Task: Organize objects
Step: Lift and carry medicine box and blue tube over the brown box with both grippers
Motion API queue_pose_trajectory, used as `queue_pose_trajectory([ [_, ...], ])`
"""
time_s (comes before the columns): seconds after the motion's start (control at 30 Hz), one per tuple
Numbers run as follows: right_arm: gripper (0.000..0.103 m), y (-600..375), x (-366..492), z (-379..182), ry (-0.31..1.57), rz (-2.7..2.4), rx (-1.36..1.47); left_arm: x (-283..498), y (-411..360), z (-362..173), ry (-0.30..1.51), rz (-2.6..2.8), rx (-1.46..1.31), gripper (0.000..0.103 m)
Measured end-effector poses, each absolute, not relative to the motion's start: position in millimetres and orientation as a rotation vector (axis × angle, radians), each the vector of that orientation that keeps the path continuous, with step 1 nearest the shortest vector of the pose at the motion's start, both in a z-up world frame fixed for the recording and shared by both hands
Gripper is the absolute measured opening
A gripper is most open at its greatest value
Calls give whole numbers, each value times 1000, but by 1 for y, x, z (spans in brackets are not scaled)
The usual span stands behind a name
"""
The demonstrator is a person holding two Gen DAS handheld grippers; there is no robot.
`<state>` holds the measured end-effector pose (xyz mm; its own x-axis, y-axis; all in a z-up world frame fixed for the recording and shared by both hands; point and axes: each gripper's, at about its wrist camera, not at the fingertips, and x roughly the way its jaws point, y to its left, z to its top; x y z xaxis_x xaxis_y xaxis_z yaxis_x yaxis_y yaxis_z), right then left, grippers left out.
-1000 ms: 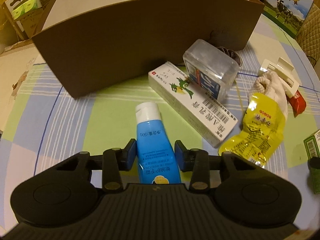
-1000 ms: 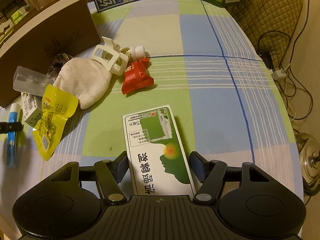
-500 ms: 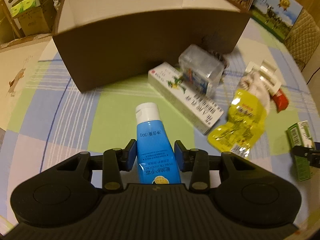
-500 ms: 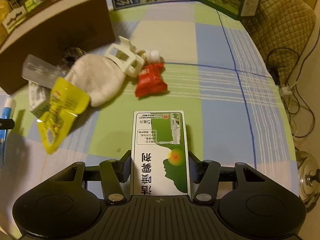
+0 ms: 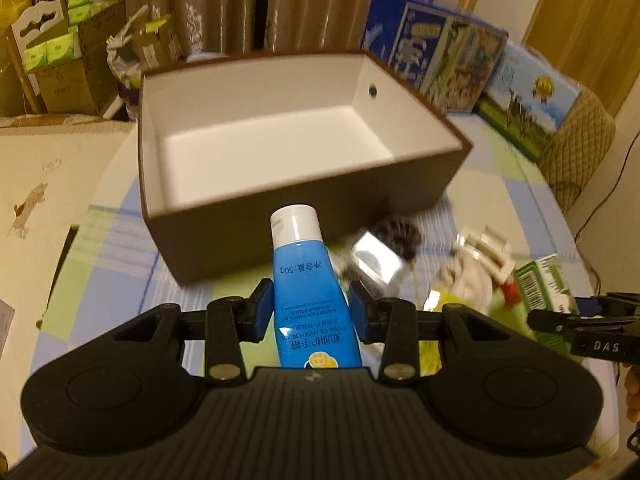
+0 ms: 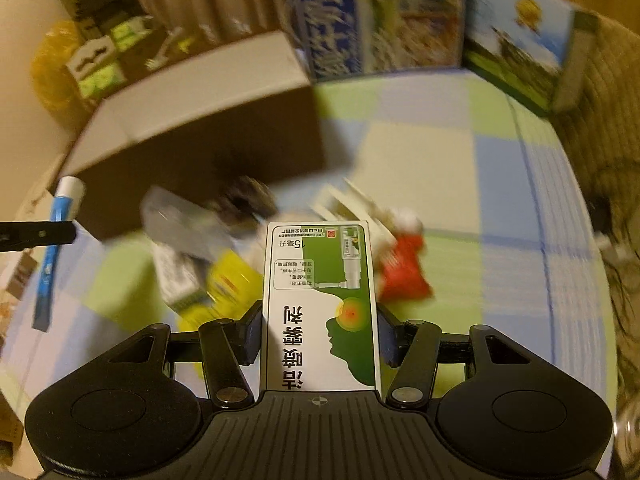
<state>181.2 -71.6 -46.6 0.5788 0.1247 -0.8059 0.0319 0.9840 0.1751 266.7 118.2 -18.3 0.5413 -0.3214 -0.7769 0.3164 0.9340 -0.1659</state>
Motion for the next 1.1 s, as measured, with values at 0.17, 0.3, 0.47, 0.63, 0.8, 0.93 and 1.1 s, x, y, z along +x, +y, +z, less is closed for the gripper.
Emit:
queue_pose_trajectory([
  [0.17, 52, -51, 219, -24, 893, 134, 192, 292, 121, -1, 875, -364, -15, 35],
  [0.3, 52, -33, 258, -6, 839, 188, 190, 319, 123, 14, 841, -354, -37, 35],
  [0.47, 52, -13, 305, 5, 803, 231, 196, 358, 121, 25, 795, -331, -57, 35],
  [0.63, 52, 4, 352, 2, 806, 235, 181, 396, 116, 22, 791, -310, -76, 35],
  [0.8, 52, 12, 389, -13, 839, 219, 171, 432, 110, 8, 822, -301, -84, 35],
  [0.93, 52, 10, 410, -26, 863, 210, 154, 454, 105, -8, 854, -294, -94, 35],
  [1.1, 52, 13, 434, -45, 904, 207, 129, 473, 98, -32, 907, -288, -103, 35],
])
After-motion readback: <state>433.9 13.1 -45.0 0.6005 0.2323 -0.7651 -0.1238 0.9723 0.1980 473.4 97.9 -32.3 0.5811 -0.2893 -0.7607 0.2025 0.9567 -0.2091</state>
